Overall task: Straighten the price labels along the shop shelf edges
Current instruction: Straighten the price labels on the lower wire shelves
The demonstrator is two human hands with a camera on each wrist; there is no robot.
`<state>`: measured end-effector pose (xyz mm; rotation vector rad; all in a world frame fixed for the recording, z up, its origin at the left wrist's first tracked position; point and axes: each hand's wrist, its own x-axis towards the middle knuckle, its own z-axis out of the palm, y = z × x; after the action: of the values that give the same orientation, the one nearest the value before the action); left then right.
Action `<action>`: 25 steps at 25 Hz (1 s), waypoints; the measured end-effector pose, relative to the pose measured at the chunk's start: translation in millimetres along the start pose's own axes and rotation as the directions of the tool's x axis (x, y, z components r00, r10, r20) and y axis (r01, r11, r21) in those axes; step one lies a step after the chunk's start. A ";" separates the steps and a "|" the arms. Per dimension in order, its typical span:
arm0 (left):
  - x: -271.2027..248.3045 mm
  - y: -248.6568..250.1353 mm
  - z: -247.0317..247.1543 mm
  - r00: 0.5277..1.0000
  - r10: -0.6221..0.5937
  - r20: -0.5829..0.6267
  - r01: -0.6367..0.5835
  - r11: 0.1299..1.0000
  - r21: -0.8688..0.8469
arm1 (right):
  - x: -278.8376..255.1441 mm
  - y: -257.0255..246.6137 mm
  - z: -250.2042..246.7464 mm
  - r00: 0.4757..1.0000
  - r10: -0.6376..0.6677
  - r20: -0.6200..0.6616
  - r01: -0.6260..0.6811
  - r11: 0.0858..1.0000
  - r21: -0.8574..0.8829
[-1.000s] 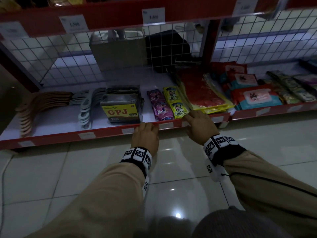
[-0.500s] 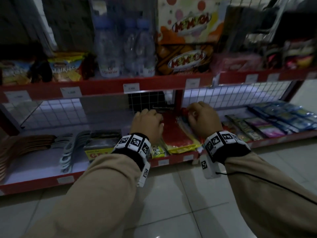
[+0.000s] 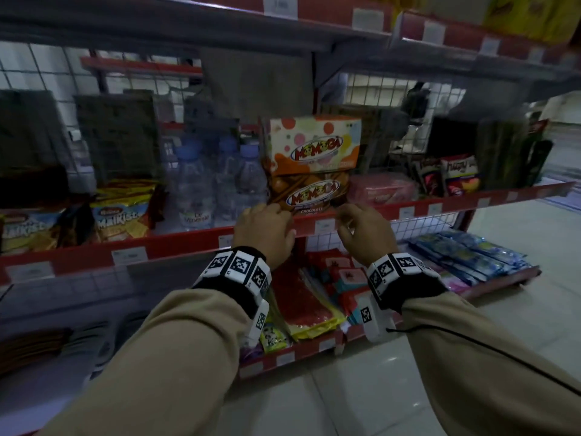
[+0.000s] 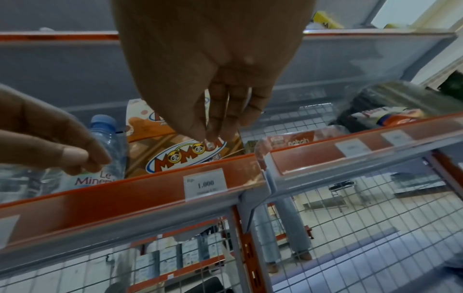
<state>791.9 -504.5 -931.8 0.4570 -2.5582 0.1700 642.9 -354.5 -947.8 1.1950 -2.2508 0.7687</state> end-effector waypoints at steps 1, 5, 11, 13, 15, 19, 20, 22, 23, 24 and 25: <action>4.1 -1.2 -1.1 1.000 0.017 -0.002 -0.017 1.000 -0.008 | -0.6 -0.9 -3.8 1.000 0.012 0.003 -0.012 1.000 -0.022; 14.6 -4.9 -1.4 0.997 0.078 -0.028 -0.079 0.995 -0.057 | -3.8 -4.6 -21.0 0.999 0.033 0.010 -0.031 0.991 -0.129; 12.4 14.5 9.6 0.989 0.142 -0.043 -0.145 0.986 -0.079 | -13.9 8.3 -18.2 0.995 0.089 0.055 -0.077 0.978 -0.194; 18.3 28.9 18.3 0.989 0.140 -0.037 -0.143 0.986 -0.085 | -19.5 26.6 -14.8 0.991 0.121 0.063 -0.109 0.980 -0.166; 26.3 49.2 28.4 0.990 0.139 -0.022 -0.140 0.986 -0.087 | -23.9 52.1 -17.0 0.986 0.153 0.058 -0.144 0.980 -0.134; 53.2 106.5 55.9 0.989 0.148 -0.025 -0.150 0.985 -0.080 | -20.9 123.5 -31.4 0.981 0.195 0.015 -0.192 0.975 -0.110; 60.6 119.7 62.0 0.990 0.142 -0.025 -0.143 0.986 -0.088 | -17.5 140.2 -34.0 0.980 0.198 0.005 -0.197 0.975 -0.100; 81.5 151.2 77.3 0.992 0.119 -0.030 -0.121 0.990 -0.068 | -8.1 180.6 -37.1 0.984 0.179 0.004 -0.177 0.979 -0.101; 89.6 162.1 83.6 0.993 0.108 -0.038 -0.110 0.993 -0.043 | -3.1 196.0 -36.0 0.986 0.166 0.003 -0.164 0.980 -0.112; 99.1 175.6 90.2 0.995 0.094 -0.043 -0.095 0.995 -0.017 | 2.5 213.2 -34.6 0.988 0.156 0.001 -0.155 0.981 -0.118; 106.8 184.8 96.5 0.995 0.086 -0.051 -0.086 0.996 0.004 | 7.3 225.5 -32.8 0.990 0.141 -0.003 -0.141 0.982 -0.129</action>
<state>594.4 -382.5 -963.4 0.3396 -2.5290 0.2129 452.4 -232.5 -976.4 0.9883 -2.3713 0.6607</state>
